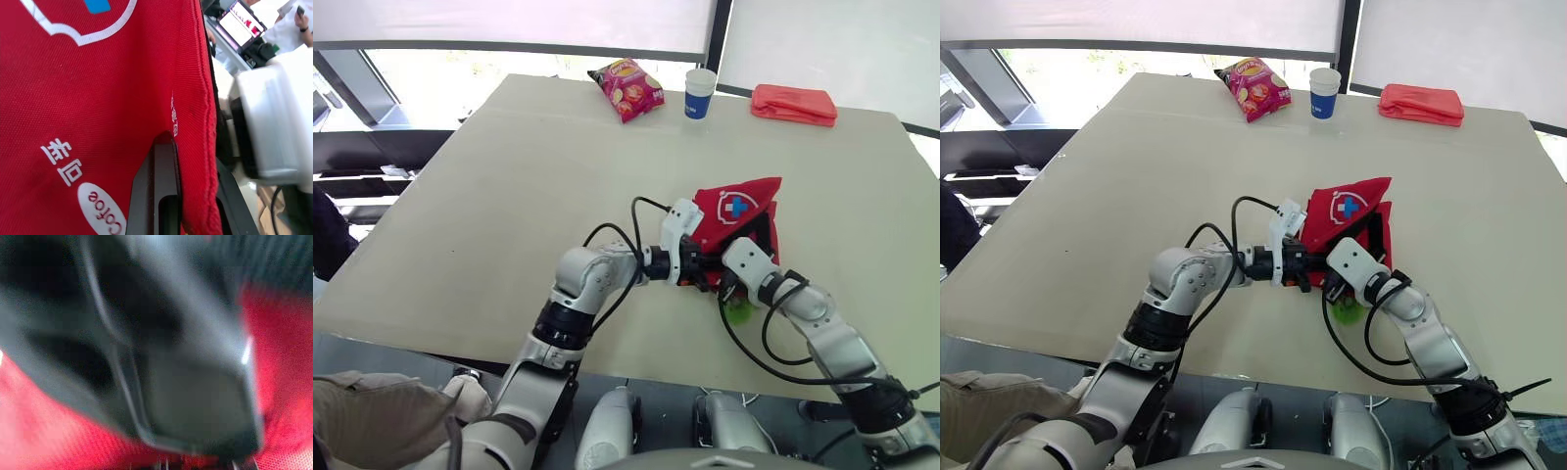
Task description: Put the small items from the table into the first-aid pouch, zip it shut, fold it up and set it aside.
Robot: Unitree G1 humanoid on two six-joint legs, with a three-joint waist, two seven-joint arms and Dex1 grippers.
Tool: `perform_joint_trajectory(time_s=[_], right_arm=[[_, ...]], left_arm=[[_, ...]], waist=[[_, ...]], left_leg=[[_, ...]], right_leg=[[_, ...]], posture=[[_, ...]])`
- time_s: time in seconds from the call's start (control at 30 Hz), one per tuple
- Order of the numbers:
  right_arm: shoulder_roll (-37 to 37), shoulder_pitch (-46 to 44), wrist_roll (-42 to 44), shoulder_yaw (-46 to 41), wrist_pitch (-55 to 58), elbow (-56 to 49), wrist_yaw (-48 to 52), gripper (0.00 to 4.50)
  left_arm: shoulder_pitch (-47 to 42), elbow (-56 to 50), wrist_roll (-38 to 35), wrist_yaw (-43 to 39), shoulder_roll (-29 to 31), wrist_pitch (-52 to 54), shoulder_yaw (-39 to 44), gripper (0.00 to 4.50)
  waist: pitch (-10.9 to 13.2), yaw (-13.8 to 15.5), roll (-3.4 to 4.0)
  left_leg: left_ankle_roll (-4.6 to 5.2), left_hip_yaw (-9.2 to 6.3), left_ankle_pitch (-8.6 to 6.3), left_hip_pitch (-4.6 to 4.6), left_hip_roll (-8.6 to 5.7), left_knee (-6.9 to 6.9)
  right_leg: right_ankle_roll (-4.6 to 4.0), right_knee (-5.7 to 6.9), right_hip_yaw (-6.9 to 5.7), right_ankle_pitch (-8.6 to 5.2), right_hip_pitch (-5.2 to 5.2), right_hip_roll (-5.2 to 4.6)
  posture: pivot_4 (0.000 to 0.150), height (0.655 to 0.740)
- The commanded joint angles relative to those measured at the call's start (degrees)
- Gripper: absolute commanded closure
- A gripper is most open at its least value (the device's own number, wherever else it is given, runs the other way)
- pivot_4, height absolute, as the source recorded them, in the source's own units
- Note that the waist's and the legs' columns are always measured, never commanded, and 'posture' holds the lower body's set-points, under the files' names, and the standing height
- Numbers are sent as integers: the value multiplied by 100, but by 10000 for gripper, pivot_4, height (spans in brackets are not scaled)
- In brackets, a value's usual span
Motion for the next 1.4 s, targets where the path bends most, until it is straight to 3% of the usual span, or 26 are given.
perform_joint_trajectory(time_s=[0.03, 0.17, 0.37, 0.4, 0.43, 0.5, 0.67, 0.87, 1.0, 1.2, 1.4], right_arm=[[-144, 403, 283, -516, 423, -847, 96, 44883], [-741, 1232, 747, -1134, 1396, -2561, 542, 44883], [-1134, 1670, 1480, -2054, 2433, -3924, 823, 44883], [-1146, 1728, 1631, -2306, 2599, -4089, 867, 44983], [-1165, 1767, 1812, -2570, 2696, -4176, 913, 44983], [-1053, 1736, 2274, -3200, 2872, -4227, 920, 45000], [-953, 895, 3193, -4301, 3474, -4050, 757, 45000], [-1062, -506, 2990, -3440, 3595, -3021, 80, 45000], [-490, -1132, 2329, -2423, 3232, -2075, -752, 45000], [655, -653, 1160, -1550, 2328, -1607, -2172, 45000], [1369, 157, 400, -1219, 1119, -1064, -2882, 45000]], left_arm=[[-114, 314, 282, -249, -195, -377, -182, 45000], [-204, 687, 461, -443, -409, -692, -175, 45000], [-286, 954, 689, -718, -601, -915, -197, 45000], [-294, 964, 724, -757, -611, -939, -213, 41658], [-299, 944, 734, -855, -594, -936, -252, 41658], [-287, 880, 785, -1029, -532, -921, -341, 35189], [-248, 856, 1023, -1427, -297, -947, -677, 11269], [-312, 1053, 1292, -1610, -290, -1228, -765, 11269], [-267, 1077, 1417, -1800, -254, -1385, -827, 11269], [-207, 1038, 1465, -1974, -277, -1692, -708, 11269], [12, 595, 1195, -2146, -167, -1849, -304, 11269]], waist=[[0, 18, 2], [2, 28, 28], [1, -26, 30], [1, -23, 30], [1, -23, 30], [1, -33, 30], [1, -48, 30], [0, -50, 33], [0, -38, 32], [-1, -30, 35], [0, -64, 37]], left_leg=[[5, -1, -3, -2, -1, 0], [16, 2, -10, -7, -5, 2], [43, -3, -25, -1, -1, 3], [43, -5, -25, -1, -2, 2], [44, -6, -26, -4, -3, 2], [52, -4, -31, -8, -5, 2], [54, -2, -32, -7, -6, 2], [54, 1, -32, -1, -4, 3], [54, 0, -32, -7, -6, -1], [55, -3, -32, -14, -15, -6], [53, 2, -30, -8, -19, -4]], right_leg=[[1, -2, -1, -1, 0, -2], [7, -11, 2, -4, 0, -9], [17, -7, -4, -10, 2, -8], [16, -7, -5, -10, 2, -9], [15, -8, -5, -10, 2, -10], [14, -14, -3, -8, 1, -12], [14, -16, -2, -7, 2, -14], [11, -14, -1, -7, 1, -20], [9, -16, -2, -7, -1, -23], [12, -16, -1, -8, -3, -23], [19, -12, 4, -10, -2, -22]], posture=[[1500, 7400], [1500, 7400], [1500, 7400], [1500, 7400], [1500, 7400], [1500, 7400], [1500, 7400], [1500, 7400], [1500, 7400], [1500, 7400], [1500, 7400]])
